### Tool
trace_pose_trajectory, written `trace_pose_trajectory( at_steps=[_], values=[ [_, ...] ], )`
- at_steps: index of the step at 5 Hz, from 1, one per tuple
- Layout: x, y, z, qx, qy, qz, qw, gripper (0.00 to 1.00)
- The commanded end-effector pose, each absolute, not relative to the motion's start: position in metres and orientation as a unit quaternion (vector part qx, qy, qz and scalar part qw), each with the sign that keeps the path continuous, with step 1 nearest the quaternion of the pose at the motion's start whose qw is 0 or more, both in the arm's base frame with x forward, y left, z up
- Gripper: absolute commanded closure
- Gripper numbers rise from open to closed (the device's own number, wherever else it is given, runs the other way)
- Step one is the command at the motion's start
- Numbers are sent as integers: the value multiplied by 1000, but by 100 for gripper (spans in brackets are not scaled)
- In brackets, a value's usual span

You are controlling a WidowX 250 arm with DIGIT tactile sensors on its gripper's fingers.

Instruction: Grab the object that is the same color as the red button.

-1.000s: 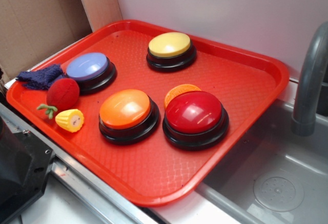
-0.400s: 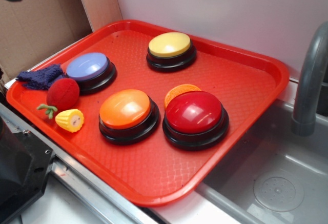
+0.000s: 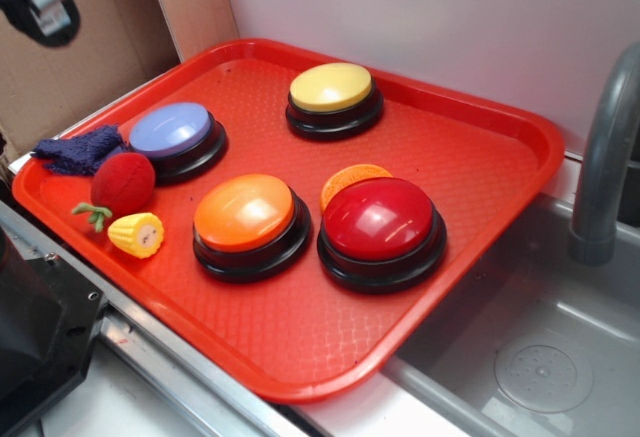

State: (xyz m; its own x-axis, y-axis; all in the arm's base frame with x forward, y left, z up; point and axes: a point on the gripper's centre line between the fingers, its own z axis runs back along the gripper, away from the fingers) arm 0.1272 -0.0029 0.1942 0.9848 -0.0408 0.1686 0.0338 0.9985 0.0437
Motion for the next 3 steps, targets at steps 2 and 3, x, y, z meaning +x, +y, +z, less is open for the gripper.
trace_pose_trajectory(
  at_steps=[2,3],
  values=[
    [151,28,141,33,-128,27,991,0],
    [153,37,121,34,-129,52,990,0]
  ],
)
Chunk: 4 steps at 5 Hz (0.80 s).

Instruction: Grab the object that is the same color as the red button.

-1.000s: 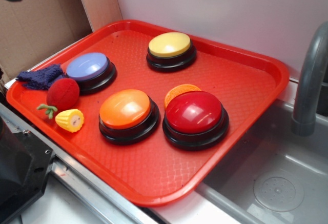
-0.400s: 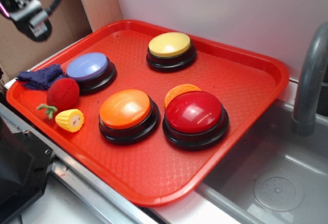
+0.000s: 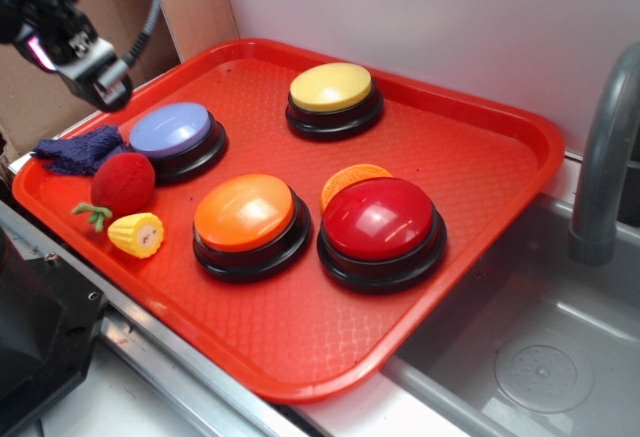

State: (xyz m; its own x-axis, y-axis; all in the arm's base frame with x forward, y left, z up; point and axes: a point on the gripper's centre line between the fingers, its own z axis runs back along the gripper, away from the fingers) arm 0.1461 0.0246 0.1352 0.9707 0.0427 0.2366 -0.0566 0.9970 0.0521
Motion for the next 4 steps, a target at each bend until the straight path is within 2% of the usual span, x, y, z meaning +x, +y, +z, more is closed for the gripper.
trace_pose_trajectory(
  at_steps=[1,2,3,4],
  values=[
    [153,48,103,40,-127,68,989,0],
    [150,58,87,50,-109,96,988,0],
    [149,68,69,74,-90,121,986,0],
    [149,72,57,69,-93,127,985,0]
  ],
)
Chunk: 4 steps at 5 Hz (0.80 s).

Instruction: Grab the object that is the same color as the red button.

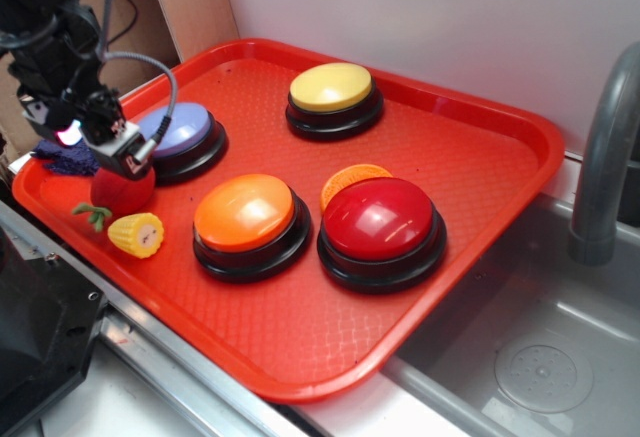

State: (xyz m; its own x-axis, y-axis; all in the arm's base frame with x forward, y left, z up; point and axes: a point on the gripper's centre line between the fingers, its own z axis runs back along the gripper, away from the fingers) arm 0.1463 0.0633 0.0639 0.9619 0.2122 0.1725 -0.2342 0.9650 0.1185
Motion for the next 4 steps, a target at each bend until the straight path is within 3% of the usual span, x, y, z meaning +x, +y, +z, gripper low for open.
trace_pose_trajectory(
  at_steps=[1,2,3,4],
  values=[
    [150,76,45,70,-87,136,984,0],
    [154,75,34,66,-86,132,985,0],
    [155,77,27,59,-86,144,984,27],
    [155,78,28,53,-83,150,984,100]
  ],
)
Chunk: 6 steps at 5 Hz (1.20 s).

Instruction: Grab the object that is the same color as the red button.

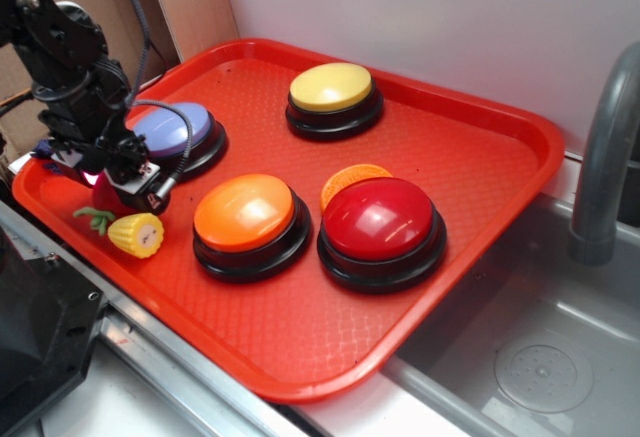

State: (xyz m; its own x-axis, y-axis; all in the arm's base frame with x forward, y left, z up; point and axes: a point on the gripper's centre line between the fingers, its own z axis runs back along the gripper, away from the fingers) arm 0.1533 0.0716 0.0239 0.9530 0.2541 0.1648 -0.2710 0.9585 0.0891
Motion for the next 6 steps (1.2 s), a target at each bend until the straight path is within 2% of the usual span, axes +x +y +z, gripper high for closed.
trace_pose_trajectory(
  at_steps=[1,2,3,4,6],
  values=[
    [155,78,33,48,-74,180,980,100],
    [159,75,49,31,-30,215,976,100],
    [171,64,74,30,-14,196,980,100],
    [188,41,102,19,-32,146,989,100],
    [210,-14,160,21,-103,38,994,100]
  ],
)
